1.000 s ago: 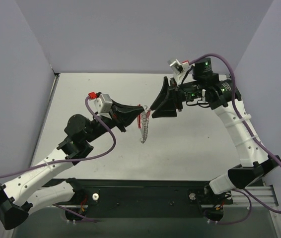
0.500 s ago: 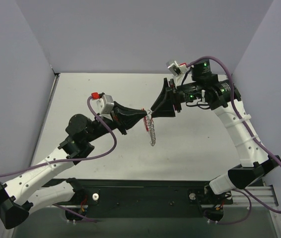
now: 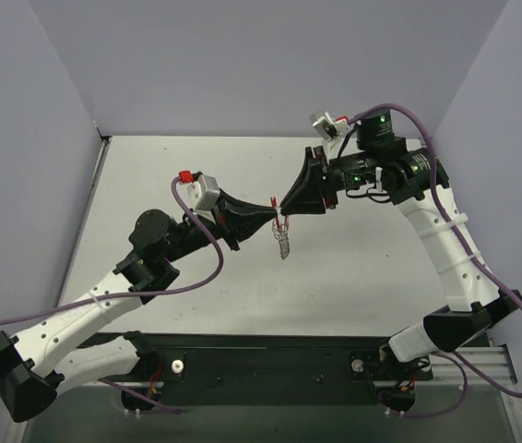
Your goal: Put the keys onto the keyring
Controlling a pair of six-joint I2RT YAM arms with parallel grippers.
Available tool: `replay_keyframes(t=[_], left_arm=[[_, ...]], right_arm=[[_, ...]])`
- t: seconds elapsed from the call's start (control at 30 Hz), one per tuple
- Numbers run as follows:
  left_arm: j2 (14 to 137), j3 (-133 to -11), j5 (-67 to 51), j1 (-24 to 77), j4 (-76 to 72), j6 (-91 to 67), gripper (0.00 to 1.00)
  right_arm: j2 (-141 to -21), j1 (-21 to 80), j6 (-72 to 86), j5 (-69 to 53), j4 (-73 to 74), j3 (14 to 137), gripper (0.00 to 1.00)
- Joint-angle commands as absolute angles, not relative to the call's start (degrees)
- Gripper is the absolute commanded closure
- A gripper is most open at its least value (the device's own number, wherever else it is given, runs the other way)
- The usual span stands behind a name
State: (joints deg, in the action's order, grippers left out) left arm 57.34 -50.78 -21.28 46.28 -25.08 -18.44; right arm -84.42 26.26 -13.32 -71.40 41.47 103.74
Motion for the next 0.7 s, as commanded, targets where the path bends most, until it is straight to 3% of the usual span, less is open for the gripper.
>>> replay_keyframes(t=[0.0,0.23,0.43,0.53,0.57,0.6,0.67], left_arm=[[56.5,-52.1,-22.1,46.1,-28.8,-18.9,1.0],[57.6,-51.8,-23.2,46.1,-31.4,-19.8,1.0],[57.9,-51.9,-23.4,46.2,-32.3,-20.0,1.0],[57.9,-51.9,-23.4,46.2,-32.3,-20.0,1.0],[57.8,-51.9,-23.4,46.2,-32.3,-20.0,1.0],[57.9,-51.9,-23.3,46.2,-32.3,-19.9,1.0],[57.7,-51.9,-23.2,46.2,-31.8,-19.9,1.0]], right_arm=[[-82.8,26.5,-14.1,-74.4,41.0,105.4,0.87],[-83.1,26.7,-14.1,-74.9,41.1,105.0,0.92],[-82.9,26.9,-14.1,-74.9,41.0,104.9,0.8],[-83.1,26.9,-14.0,-75.5,41.1,104.9,0.85],[-83.1,27.0,-14.1,-75.6,41.1,104.9,0.97],[-83.1,27.0,-14.1,-75.5,41.1,104.9,1.0],[-83.1,26.9,-14.1,-75.3,41.1,104.9,1.0]])
